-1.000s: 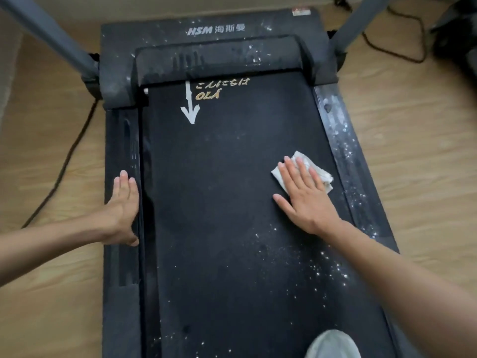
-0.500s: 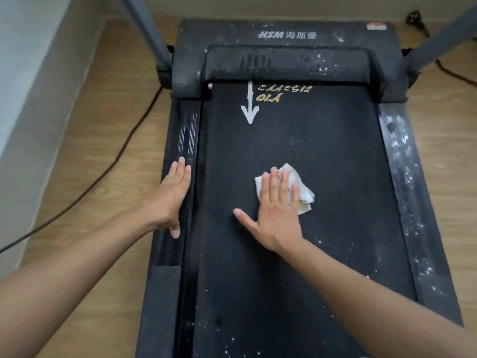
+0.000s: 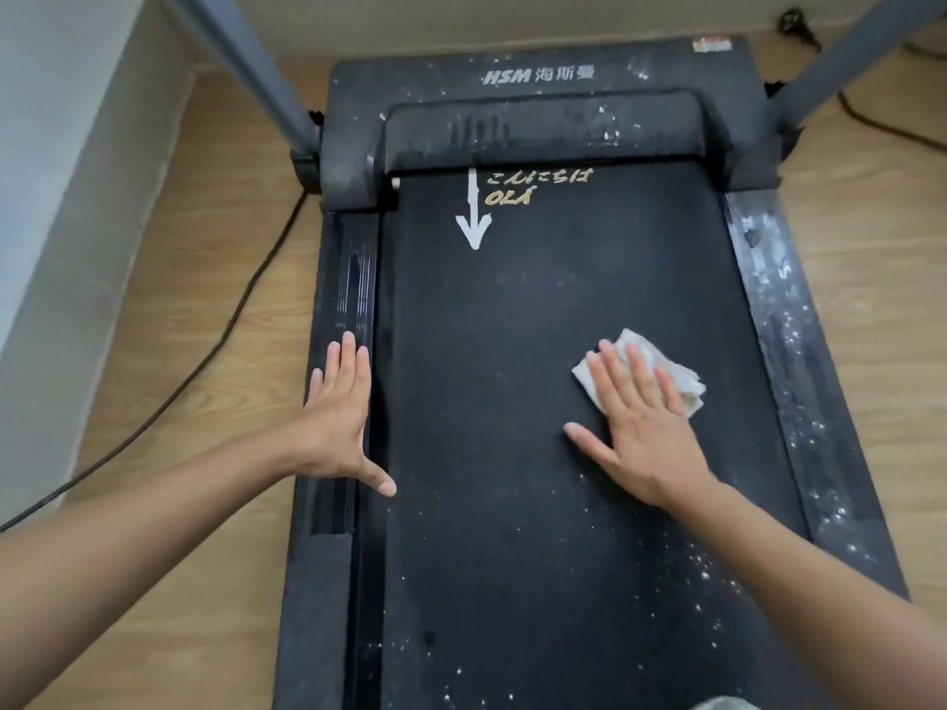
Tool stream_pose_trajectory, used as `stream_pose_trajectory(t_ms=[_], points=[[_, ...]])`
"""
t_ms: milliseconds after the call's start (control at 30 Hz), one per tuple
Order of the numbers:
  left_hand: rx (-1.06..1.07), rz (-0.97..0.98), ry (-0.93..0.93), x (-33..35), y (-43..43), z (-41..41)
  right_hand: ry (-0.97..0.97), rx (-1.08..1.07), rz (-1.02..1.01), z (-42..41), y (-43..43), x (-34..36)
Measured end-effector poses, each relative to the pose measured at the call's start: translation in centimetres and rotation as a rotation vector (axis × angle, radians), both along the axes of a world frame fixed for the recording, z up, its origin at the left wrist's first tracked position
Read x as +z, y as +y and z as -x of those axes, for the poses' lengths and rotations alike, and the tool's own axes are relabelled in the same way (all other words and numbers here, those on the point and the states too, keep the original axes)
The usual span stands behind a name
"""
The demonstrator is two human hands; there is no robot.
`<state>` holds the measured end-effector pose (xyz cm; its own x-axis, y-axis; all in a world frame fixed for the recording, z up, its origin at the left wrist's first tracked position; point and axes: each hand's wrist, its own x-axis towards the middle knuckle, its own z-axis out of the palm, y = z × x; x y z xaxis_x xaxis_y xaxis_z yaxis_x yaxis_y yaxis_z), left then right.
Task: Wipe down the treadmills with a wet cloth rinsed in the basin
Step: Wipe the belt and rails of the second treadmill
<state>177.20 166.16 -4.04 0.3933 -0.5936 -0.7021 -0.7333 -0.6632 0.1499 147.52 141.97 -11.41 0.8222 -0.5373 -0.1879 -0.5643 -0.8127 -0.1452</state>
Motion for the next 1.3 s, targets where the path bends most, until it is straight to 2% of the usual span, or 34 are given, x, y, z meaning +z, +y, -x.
stream_pose_trajectory(t_ms=[100, 267, 467, 567, 667, 733, 800, 900, 967, 1067, 1133, 1200, 1300], points=[[0.038, 0.072, -0.07, -1.5, 0.7, 0.7, 0.041, -0.275, -0.038, 6.1, -4.1, 0.7], [0.071, 0.185, -0.066, -2.3, 1.6, 0.6, 0.068, -0.403, -0.08, 4.5, 0.8, 0.6], [0.049, 0.205, -0.053, -2.2, 1.8, 0.3, 0.048, 0.046, -0.086, -4.4, 9.8, 0.5], [0.074, 0.212, 0.124, -1.0, 2.0, -1.4, 0.062, 0.352, -0.095, -10.0, 13.8, 0.9], [0.214, 0.253, 0.306, 0.3, 1.7, -2.5, 0.126, 0.584, -0.052, -11.5, 16.8, 1.0], [0.256, 0.268, 0.261, 0.0, 1.3, -1.7, 0.087, 0.68, -0.03, -10.0, 16.4, 0.6], [0.281, 0.337, 0.141, -0.8, 0.9, -0.1, 0.036, 0.721, -0.036, -7.4, 14.3, 0.3], [0.48, 0.594, 0.019, -0.6, 0.5, 3.1, 0.004, 0.496, -0.05, -2.5, 9.5, 0.3], [0.311, 0.741, -0.03, -0.6, 0.0, 5.2, 0.017, 0.253, -0.032, 1.2, 6.2, 0.5], [-0.05, 0.709, 0.014, -2.3, -0.4, 7.1, 0.075, -0.084, -0.021, 7.0, 2.0, 0.9], [-0.177, 0.643, -0.017, -3.5, -0.5, 7.9, 0.104, -0.246, -0.068, 9.5, 0.6, 1.4], [-0.225, 0.629, -0.057, -4.2, -0.5, 8.3, 0.114, -0.326, -0.11, 10.0, 1.0, 1.4], [-0.153, 0.636, -0.083, -4.4, 0.2, 7.7, 0.107, -0.394, -0.159, 7.8, 3.2, 0.9]])
